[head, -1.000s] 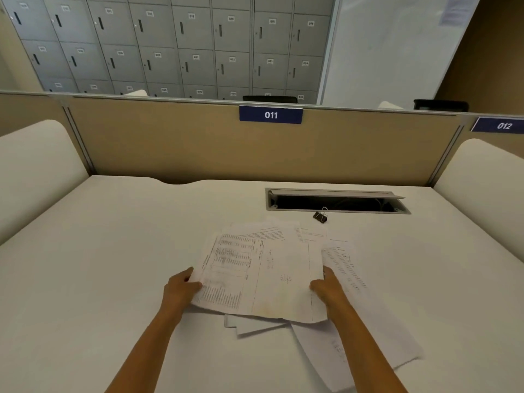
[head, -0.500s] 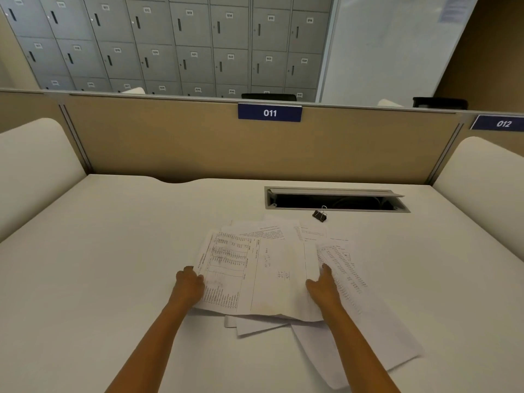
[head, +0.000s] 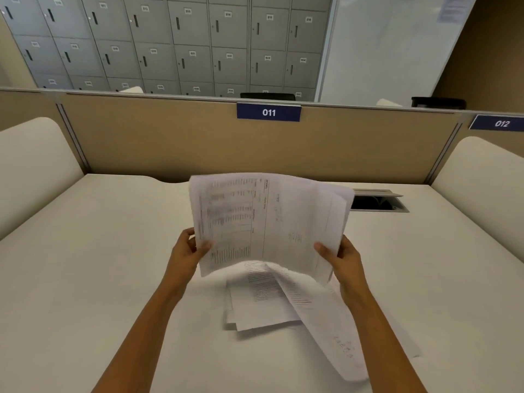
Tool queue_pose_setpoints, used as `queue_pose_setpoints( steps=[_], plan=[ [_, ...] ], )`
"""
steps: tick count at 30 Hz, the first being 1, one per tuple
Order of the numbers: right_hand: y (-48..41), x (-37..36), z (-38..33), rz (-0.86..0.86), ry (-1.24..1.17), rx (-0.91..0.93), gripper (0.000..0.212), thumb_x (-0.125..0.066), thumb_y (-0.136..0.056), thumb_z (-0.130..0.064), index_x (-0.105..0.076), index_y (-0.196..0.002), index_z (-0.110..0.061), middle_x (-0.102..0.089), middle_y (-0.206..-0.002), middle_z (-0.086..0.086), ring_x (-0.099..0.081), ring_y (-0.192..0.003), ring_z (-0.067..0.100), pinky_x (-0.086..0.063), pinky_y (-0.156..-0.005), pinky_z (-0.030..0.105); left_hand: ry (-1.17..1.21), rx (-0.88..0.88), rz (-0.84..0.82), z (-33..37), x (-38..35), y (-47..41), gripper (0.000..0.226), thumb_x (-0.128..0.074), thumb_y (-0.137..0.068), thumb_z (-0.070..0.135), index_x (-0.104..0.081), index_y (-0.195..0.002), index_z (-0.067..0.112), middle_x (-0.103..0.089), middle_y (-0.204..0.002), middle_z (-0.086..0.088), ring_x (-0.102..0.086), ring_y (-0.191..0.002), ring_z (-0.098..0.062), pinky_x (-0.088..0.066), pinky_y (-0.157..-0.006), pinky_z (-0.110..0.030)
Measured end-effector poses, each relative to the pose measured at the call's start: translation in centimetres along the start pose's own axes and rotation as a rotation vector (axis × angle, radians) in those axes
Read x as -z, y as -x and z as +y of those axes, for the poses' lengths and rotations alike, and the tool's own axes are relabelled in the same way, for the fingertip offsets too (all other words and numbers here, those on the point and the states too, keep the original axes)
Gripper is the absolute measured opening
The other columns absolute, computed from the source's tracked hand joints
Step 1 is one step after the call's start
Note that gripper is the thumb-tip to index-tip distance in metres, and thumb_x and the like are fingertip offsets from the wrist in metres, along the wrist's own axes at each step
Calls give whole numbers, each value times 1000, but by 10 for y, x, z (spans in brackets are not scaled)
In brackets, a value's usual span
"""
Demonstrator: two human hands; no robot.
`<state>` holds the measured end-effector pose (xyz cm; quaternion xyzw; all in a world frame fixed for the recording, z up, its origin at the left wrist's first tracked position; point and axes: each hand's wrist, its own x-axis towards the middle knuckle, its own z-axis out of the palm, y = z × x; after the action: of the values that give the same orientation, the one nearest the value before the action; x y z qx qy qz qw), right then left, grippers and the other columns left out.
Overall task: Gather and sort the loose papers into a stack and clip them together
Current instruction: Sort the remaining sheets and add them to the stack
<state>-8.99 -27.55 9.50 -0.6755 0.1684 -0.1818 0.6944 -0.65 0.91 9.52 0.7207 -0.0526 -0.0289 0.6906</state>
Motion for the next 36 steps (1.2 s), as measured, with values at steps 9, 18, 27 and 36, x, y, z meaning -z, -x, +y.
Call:
queue_pose_setpoints(
  steps=[9, 18, 27, 36],
  plan=[
    [-4, 8, 18, -100, 151, -118, 32, -73, -77, -22, -60, -106, -18, -65, -97, 0, -60, -94, 18, -52, -68, 24, -128, 4, -84, -1, -2, -6, 17, -56, -89, 14, -58, -106, 18, -63, -93, 12, -59, -86, -8, -47, -64, -16],
    [-9, 16, 2, -155, -10, -178, 33, -77, -73, -15, -66, -103, -5, -73, -97, 10, -71, -82, 23, -57, -64, 28, -254, 77, -112, 30, 16, -36, 22, -65, -83, 24, -64, -104, 15, -70, -96, 0, -69, -85, -22, -57, -74, -37],
    [7, -21, 11, 74, -229, -340, 46, -72, -76, -5, -57, -119, 4, -66, -109, 18, -63, -84, 23, -54, -69, 33, 411, 433, 22, 34, 10, -42, 22, -60, -84, 0, -57, -105, 4, -62, -114, -12, -62, -83, -19, -50, -71, -29],
    [36, -109, 36, 288, -368, -452, 47, -72, -79, -12, -56, -122, -4, -64, -112, 12, -60, -96, 28, -51, -93, 44, 543, 420, 255, 10, -89, 5, 39, -48, -89, -2, -49, -126, 7, -61, -101, -7, -57, -80, -21, -49, -62, -31]
  ],
)
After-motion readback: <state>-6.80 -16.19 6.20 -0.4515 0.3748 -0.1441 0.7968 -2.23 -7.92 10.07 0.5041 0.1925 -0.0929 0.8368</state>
